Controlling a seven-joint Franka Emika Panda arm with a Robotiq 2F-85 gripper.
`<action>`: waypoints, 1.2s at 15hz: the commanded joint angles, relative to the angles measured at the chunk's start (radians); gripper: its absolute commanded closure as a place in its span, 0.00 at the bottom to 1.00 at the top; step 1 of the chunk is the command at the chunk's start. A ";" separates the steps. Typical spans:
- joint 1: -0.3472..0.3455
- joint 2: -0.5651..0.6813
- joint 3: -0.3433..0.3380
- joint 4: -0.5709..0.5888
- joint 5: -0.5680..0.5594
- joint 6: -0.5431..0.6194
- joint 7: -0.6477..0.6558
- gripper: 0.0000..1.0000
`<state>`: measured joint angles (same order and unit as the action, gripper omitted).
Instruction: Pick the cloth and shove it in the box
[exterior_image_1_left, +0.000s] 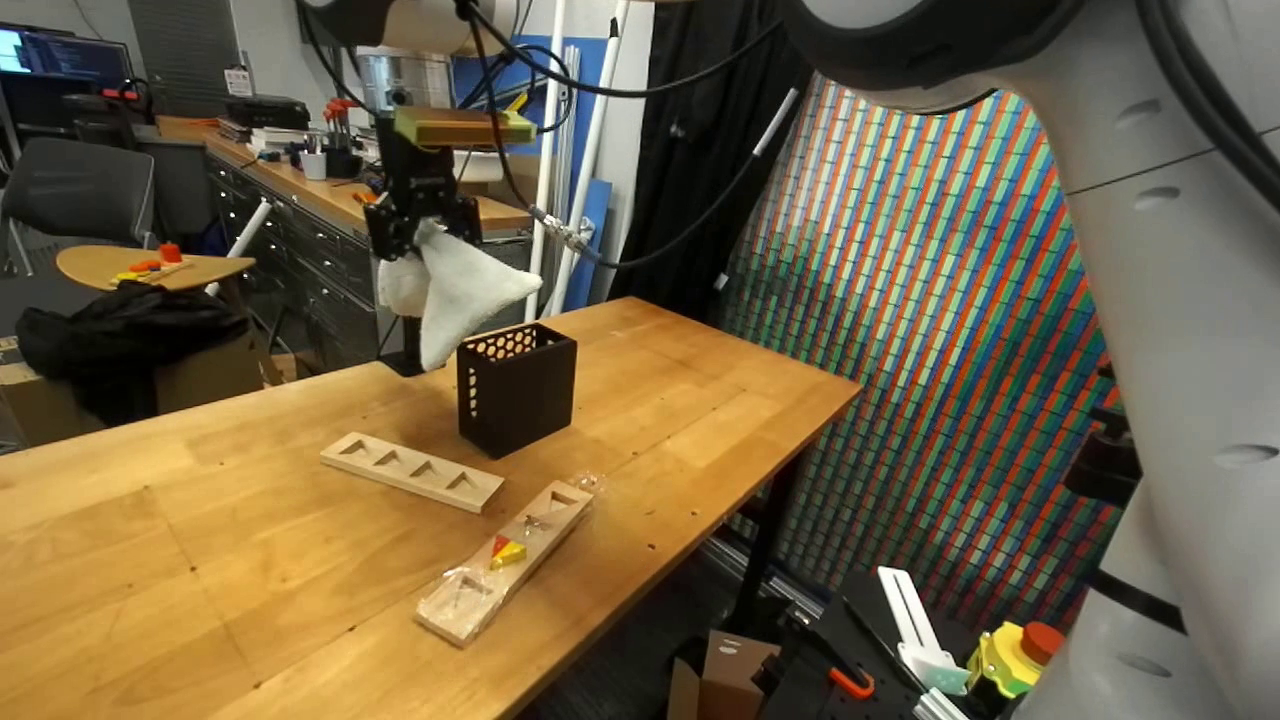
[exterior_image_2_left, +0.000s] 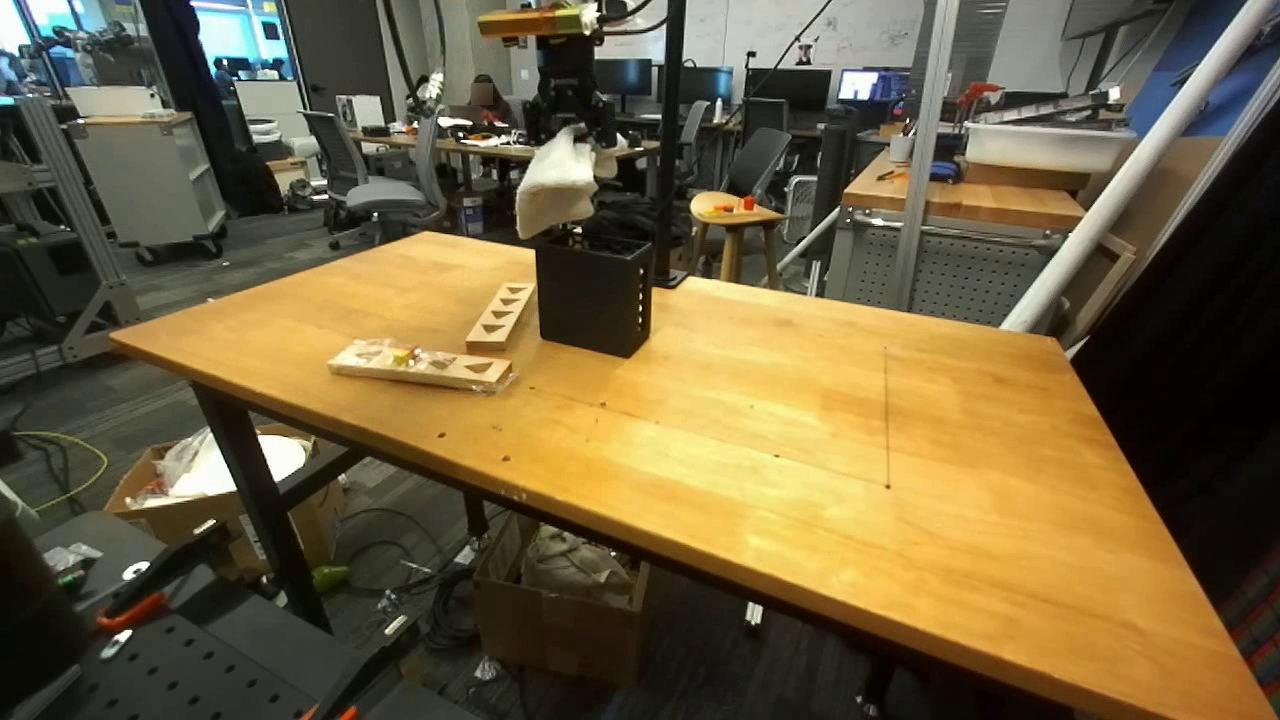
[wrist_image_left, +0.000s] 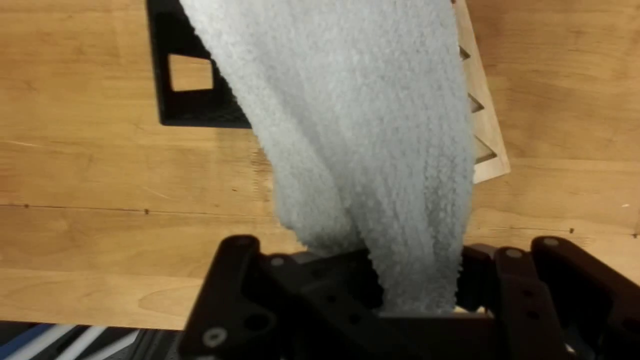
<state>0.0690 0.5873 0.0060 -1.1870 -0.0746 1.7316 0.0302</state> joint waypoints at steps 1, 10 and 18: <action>-0.050 -0.072 -0.003 -0.079 0.007 -0.021 -0.074 1.00; -0.112 -0.106 0.008 -0.258 0.084 0.018 -0.136 1.00; -0.157 -0.079 0.016 -0.309 0.176 0.075 -0.206 0.99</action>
<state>-0.0661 0.5269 0.0060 -1.4599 0.0532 1.7707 -0.1279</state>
